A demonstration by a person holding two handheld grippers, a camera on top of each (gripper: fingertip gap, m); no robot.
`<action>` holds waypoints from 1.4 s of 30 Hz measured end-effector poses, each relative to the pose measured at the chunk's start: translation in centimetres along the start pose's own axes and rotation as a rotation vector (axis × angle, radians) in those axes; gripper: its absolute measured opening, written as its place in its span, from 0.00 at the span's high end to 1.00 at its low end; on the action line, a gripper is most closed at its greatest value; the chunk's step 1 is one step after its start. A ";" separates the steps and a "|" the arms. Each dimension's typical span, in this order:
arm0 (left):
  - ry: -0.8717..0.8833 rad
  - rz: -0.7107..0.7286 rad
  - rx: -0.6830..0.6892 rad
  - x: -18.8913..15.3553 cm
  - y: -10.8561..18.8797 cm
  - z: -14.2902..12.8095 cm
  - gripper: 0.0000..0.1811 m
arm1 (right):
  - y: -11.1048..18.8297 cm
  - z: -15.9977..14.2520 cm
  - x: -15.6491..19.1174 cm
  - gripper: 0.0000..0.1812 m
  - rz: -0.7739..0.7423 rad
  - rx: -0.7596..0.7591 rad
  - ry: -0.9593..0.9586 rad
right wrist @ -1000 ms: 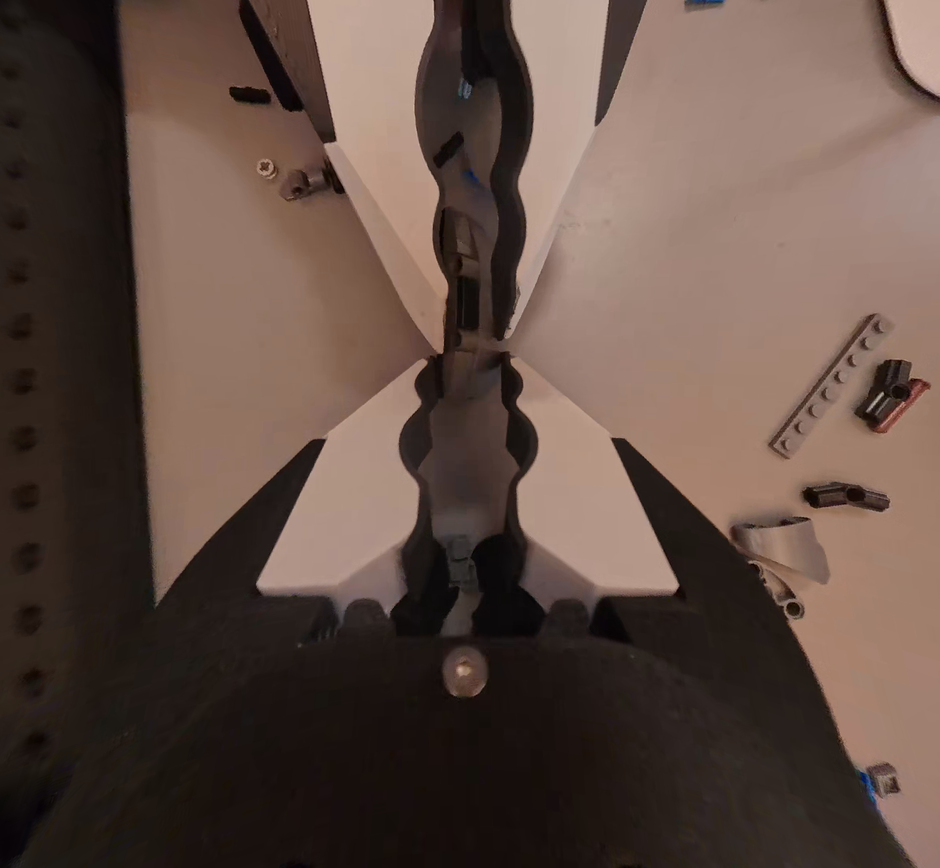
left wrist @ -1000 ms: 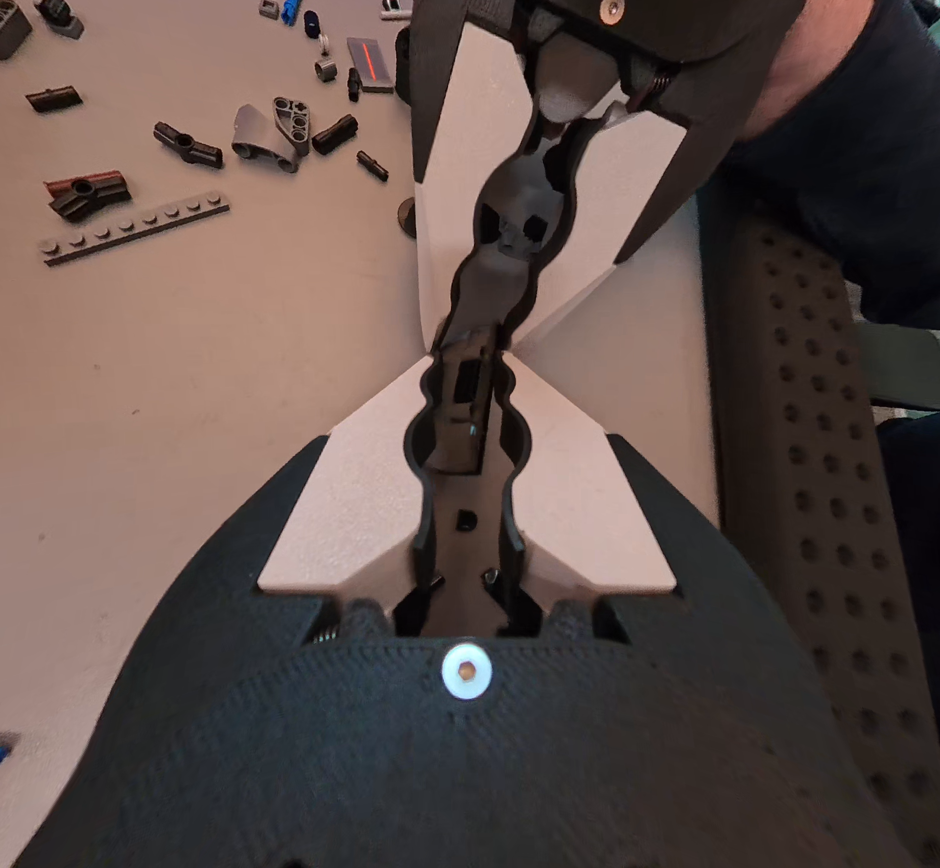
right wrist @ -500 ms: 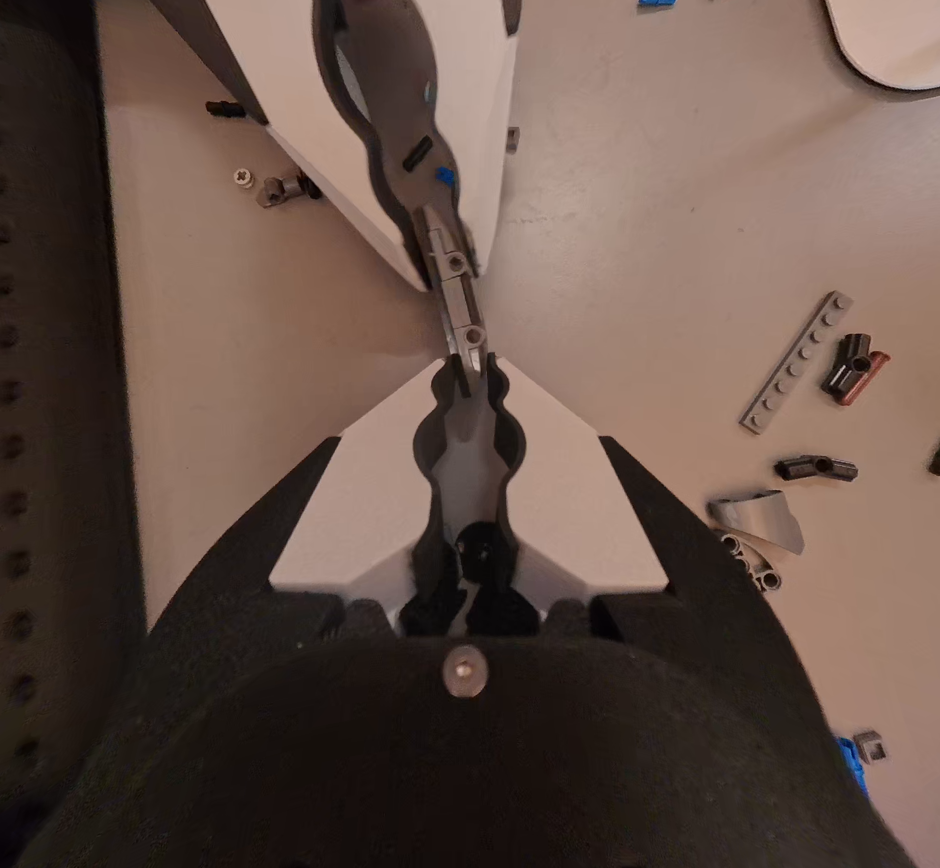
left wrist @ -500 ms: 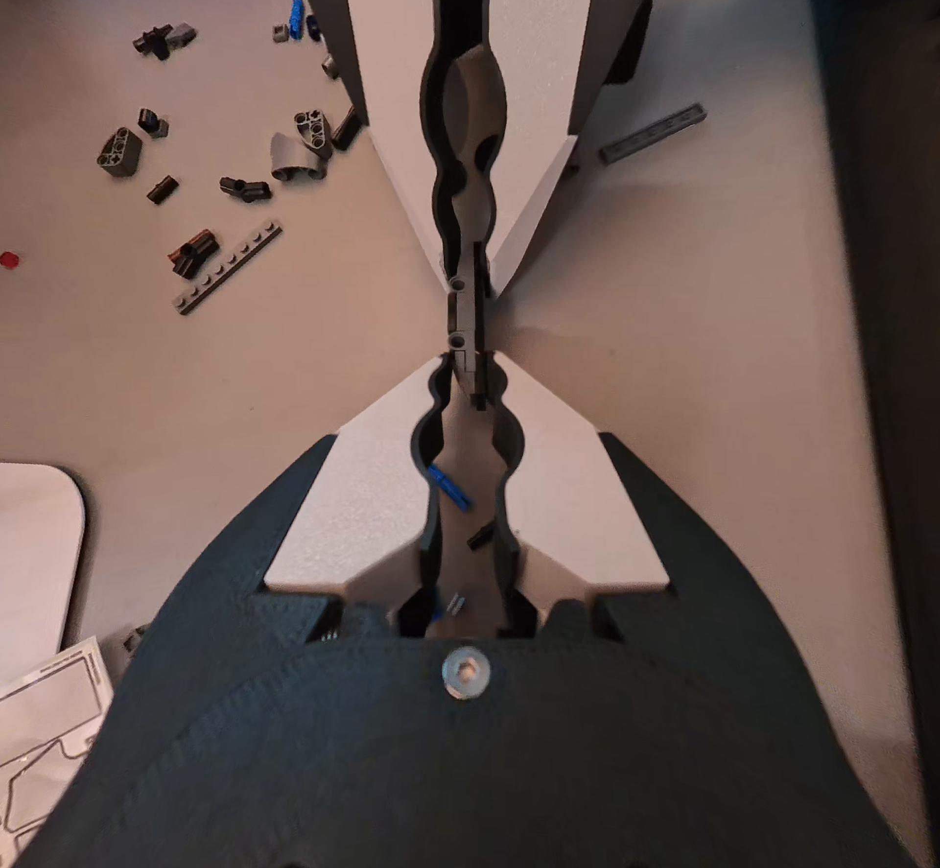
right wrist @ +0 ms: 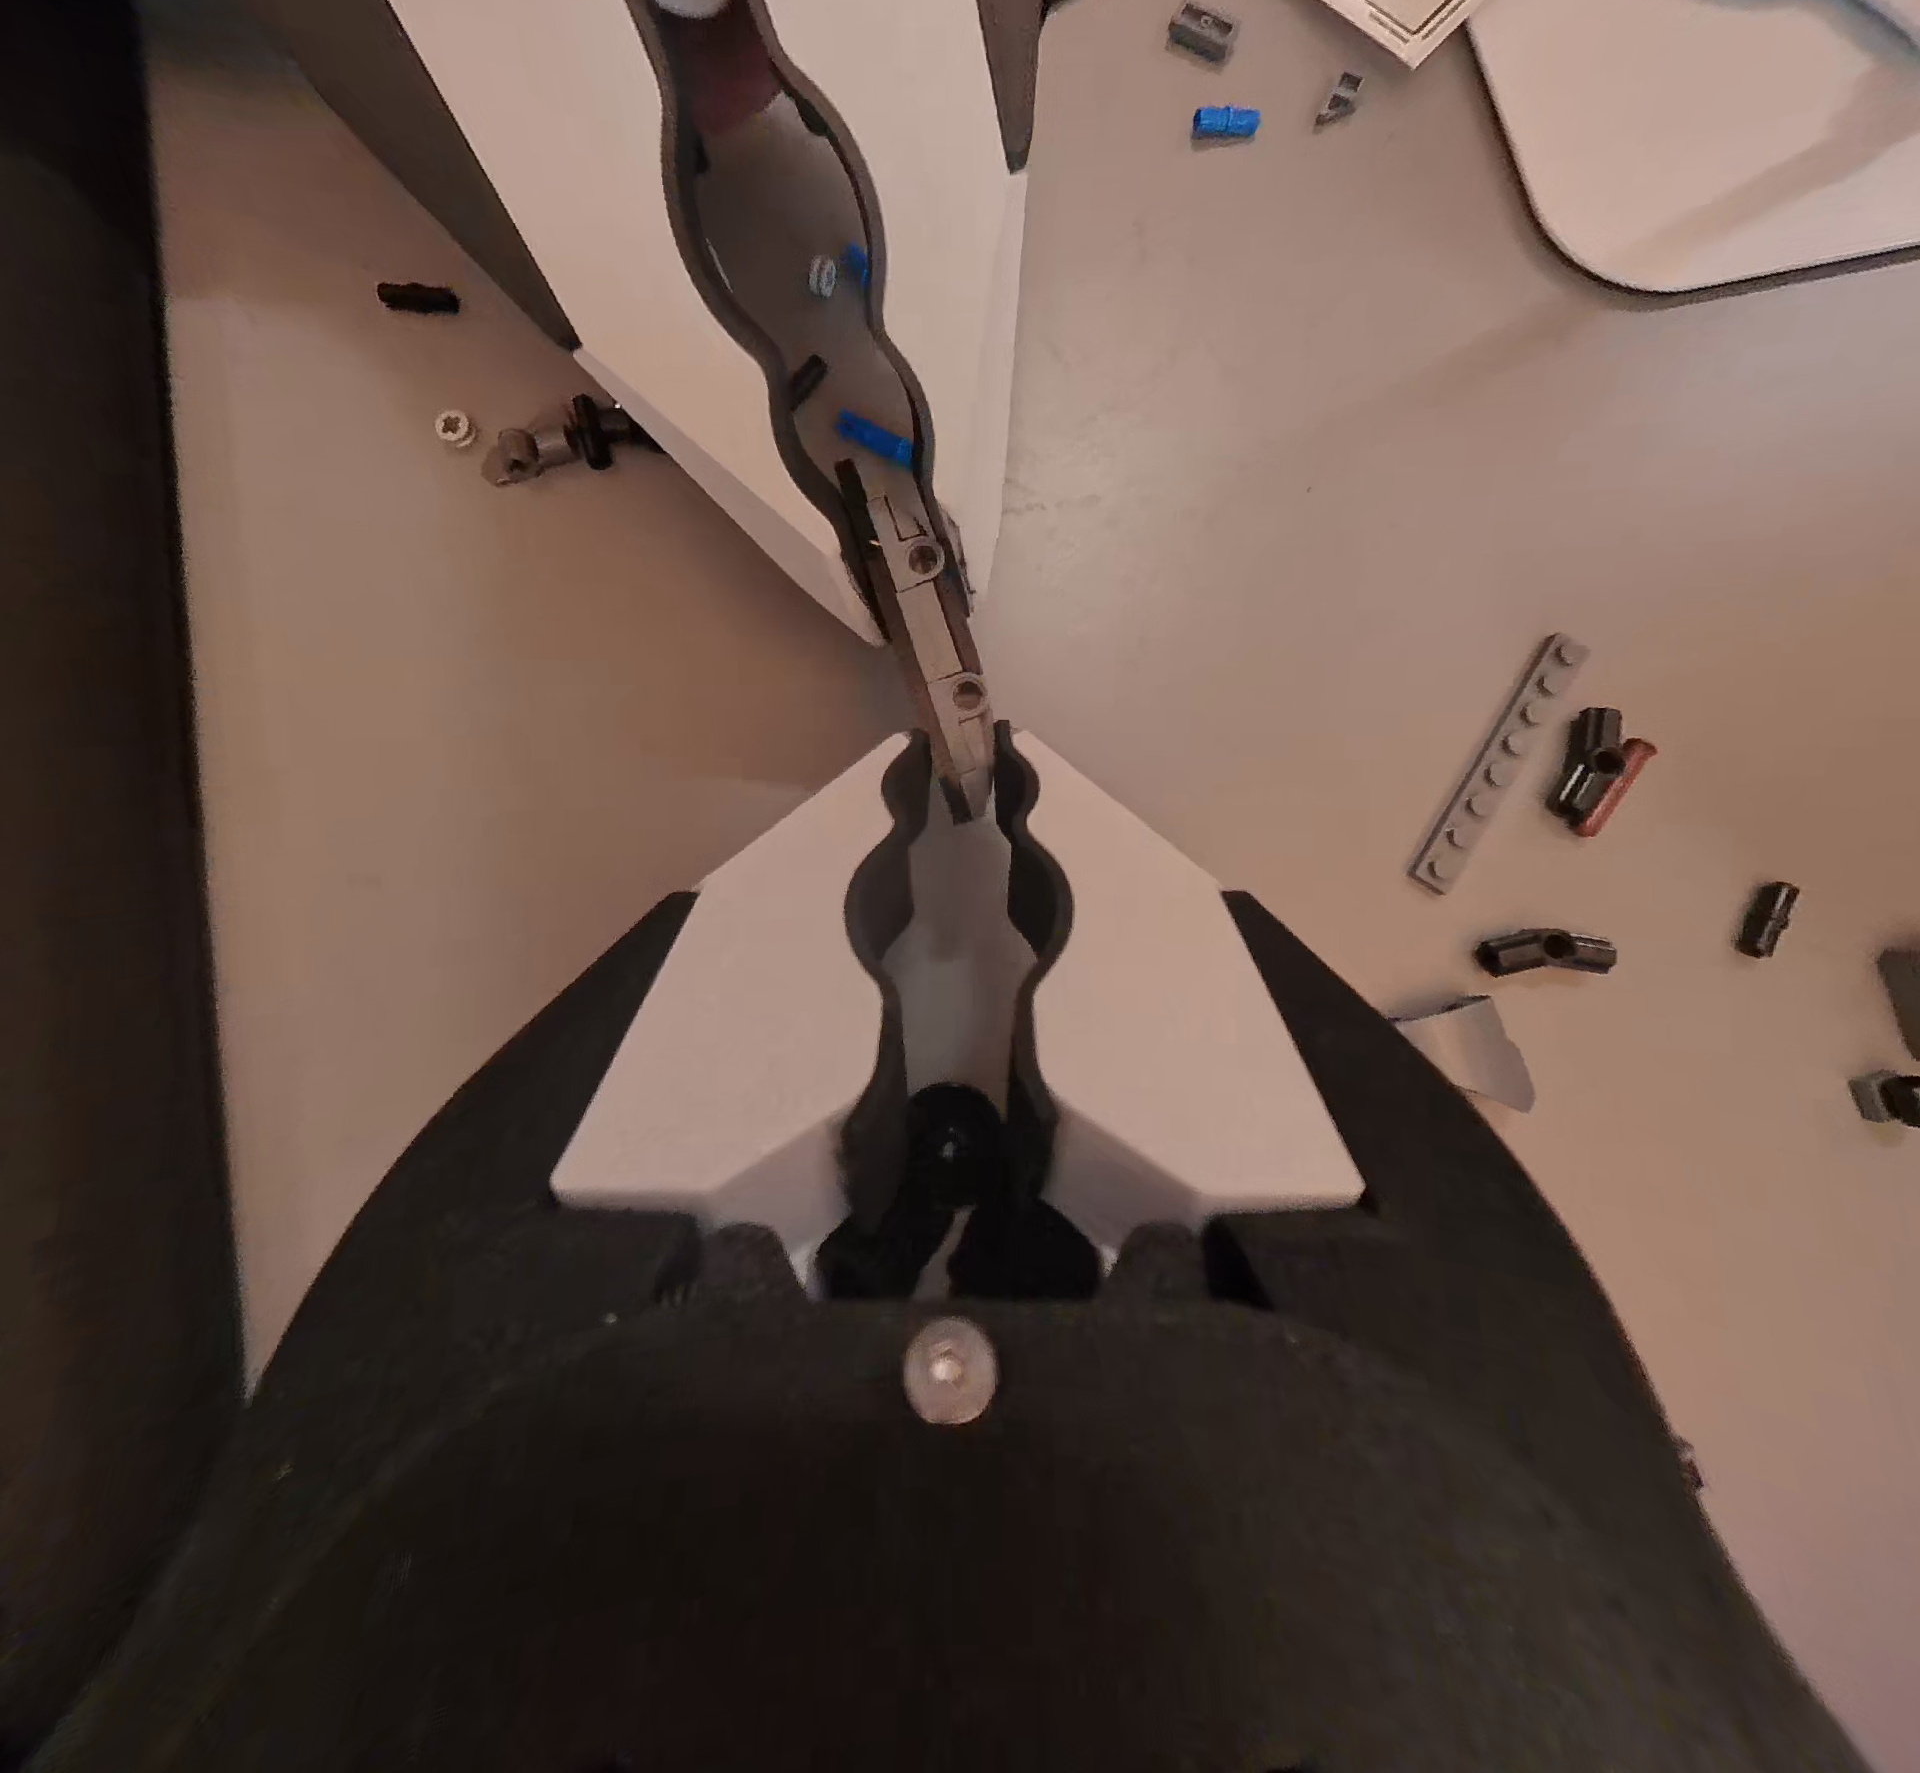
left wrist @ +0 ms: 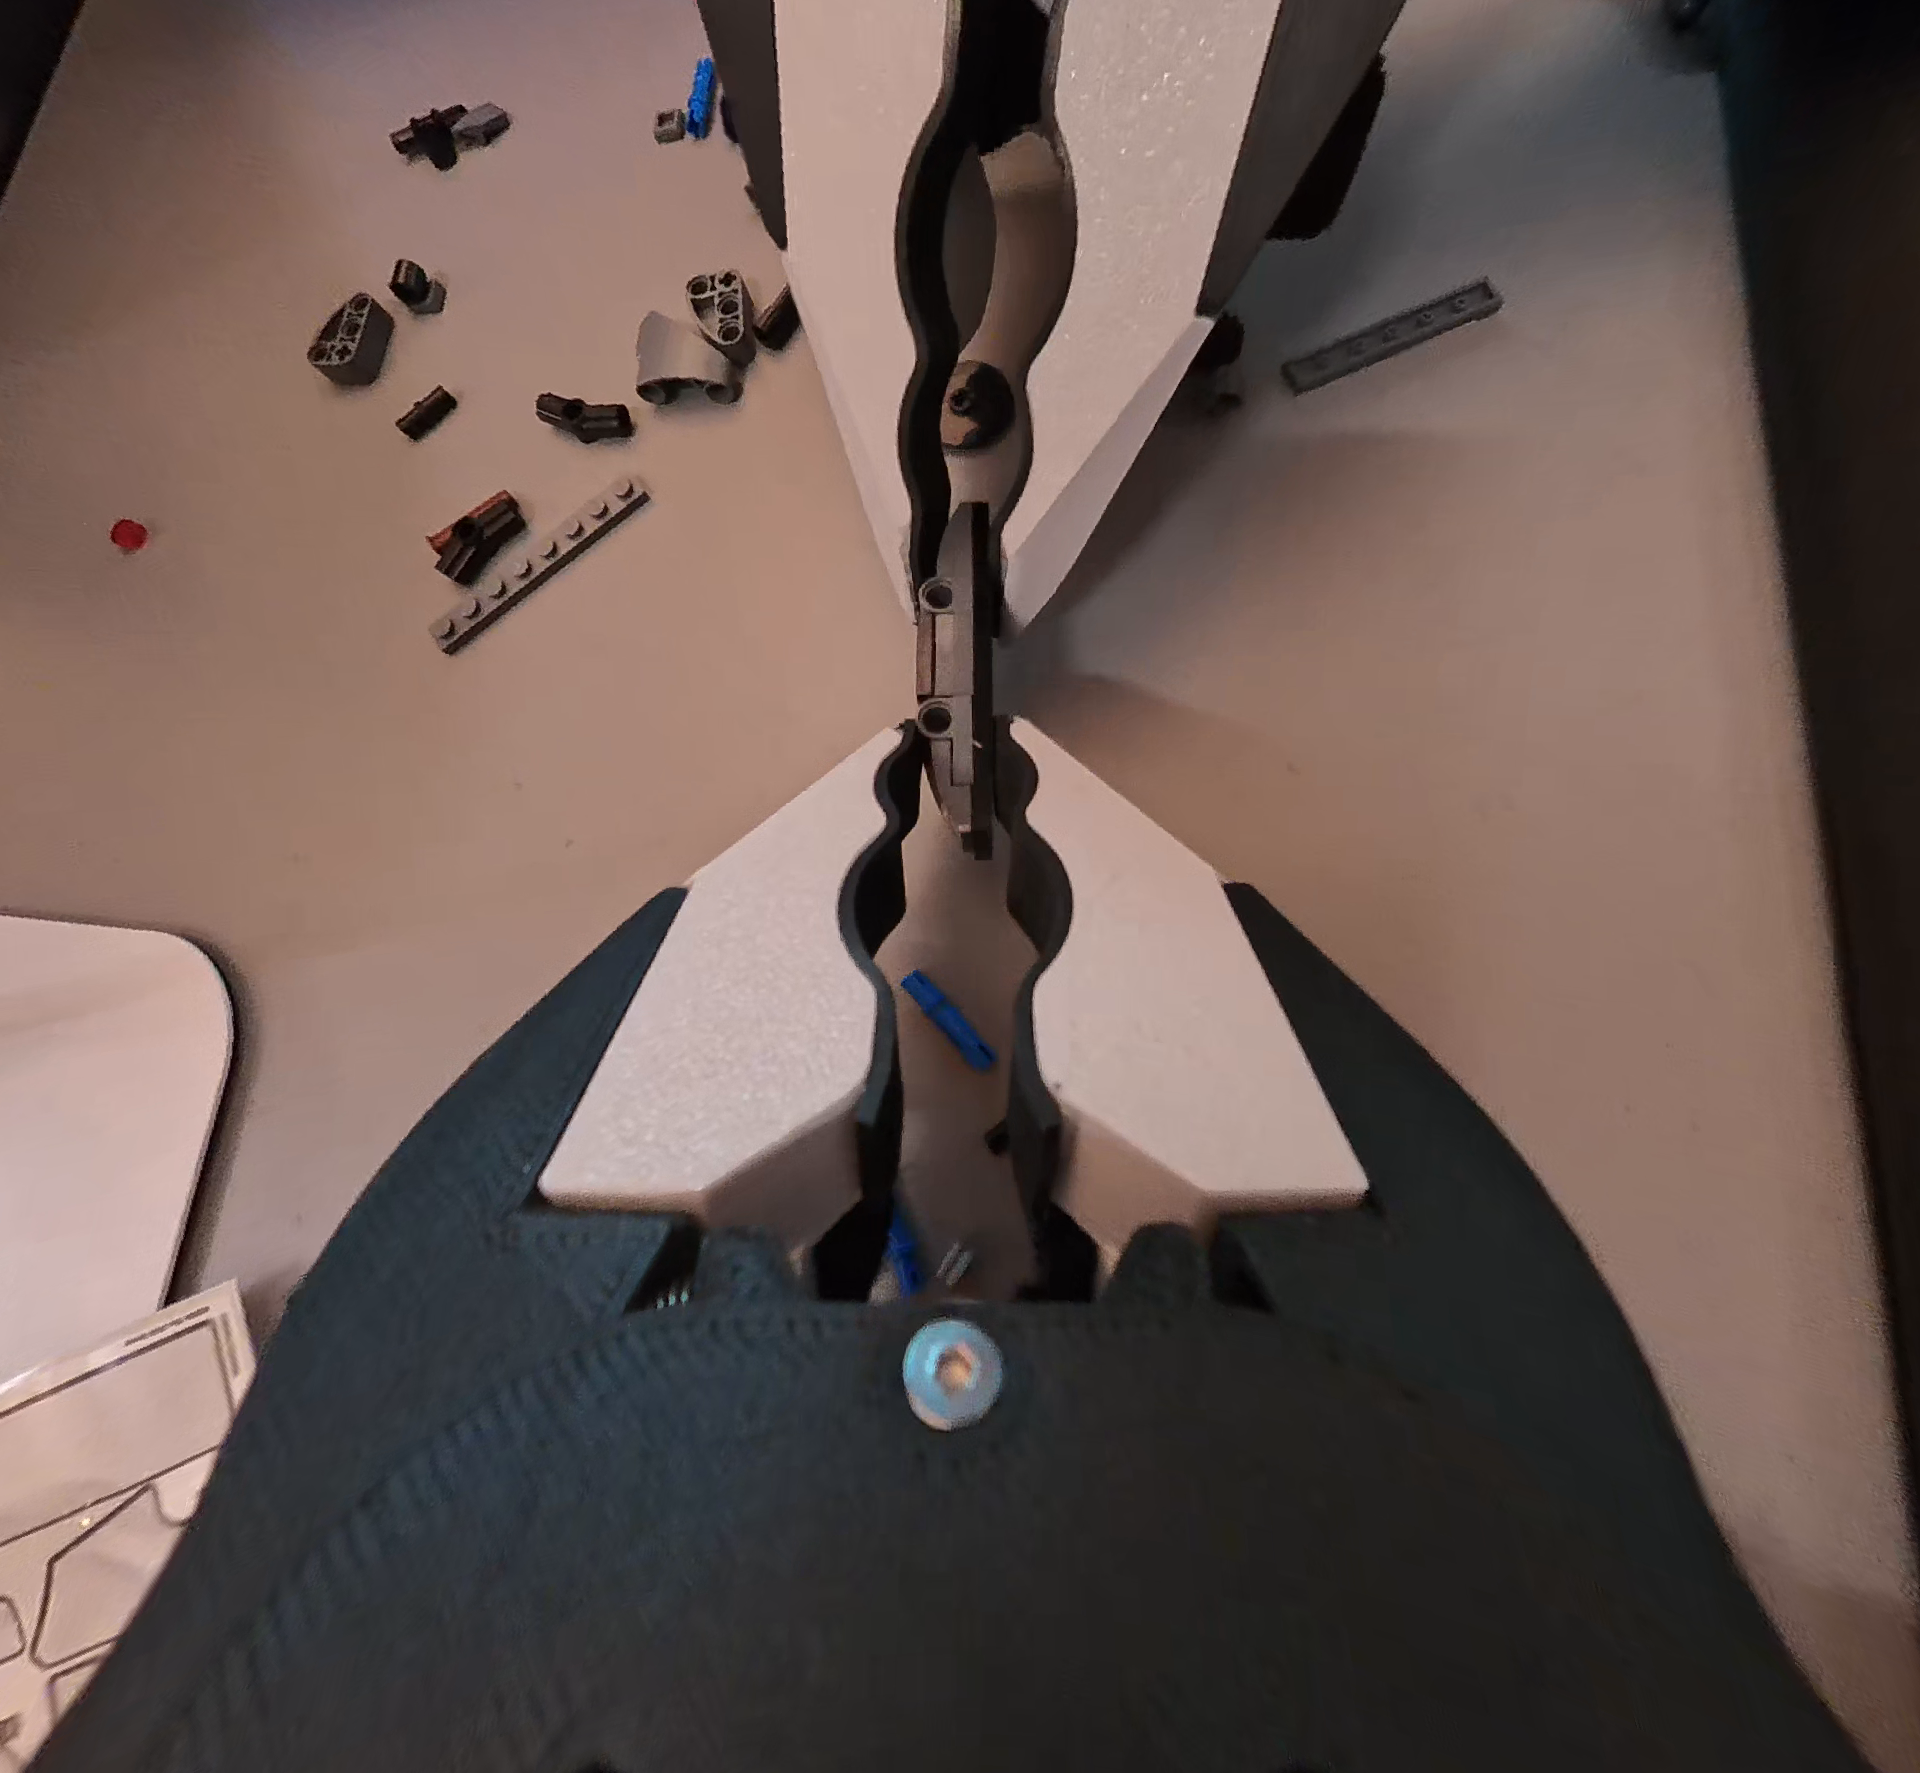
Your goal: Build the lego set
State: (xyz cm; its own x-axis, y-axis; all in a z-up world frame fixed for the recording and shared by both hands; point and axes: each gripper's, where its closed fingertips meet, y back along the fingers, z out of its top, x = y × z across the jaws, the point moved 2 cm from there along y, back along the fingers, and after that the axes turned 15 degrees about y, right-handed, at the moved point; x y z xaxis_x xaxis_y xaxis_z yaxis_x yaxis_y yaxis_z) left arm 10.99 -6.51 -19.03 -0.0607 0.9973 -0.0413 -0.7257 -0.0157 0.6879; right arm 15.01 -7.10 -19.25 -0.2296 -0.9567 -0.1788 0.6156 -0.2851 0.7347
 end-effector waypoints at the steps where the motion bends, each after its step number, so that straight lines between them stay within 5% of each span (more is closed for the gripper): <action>1: 0.001 0.005 0.005 0.1 0.0 -0.1 0.94 | -0.1 0.0 0.0 0.94 0.001 -0.001 -0.006; 18: 0.004 0.033 -0.043 0.5 0.6 0.5 0.94 | 1.1 2.1 -0.6 0.93 -0.065 -0.136 0.021; 42: -0.080 0.062 0.042 -0.2 -0.8 -0.5 0.91 | 0.3 0.8 0.3 0.94 -0.028 -0.032 0.057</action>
State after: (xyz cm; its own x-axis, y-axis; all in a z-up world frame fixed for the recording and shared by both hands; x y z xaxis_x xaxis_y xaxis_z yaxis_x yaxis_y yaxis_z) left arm 11.20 -6.68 -19.94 -0.0482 0.9971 0.0592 -0.6925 -0.0760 0.7174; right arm 14.56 -7.39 -18.54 -0.2041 -0.9498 -0.2370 0.6338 -0.3127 0.7075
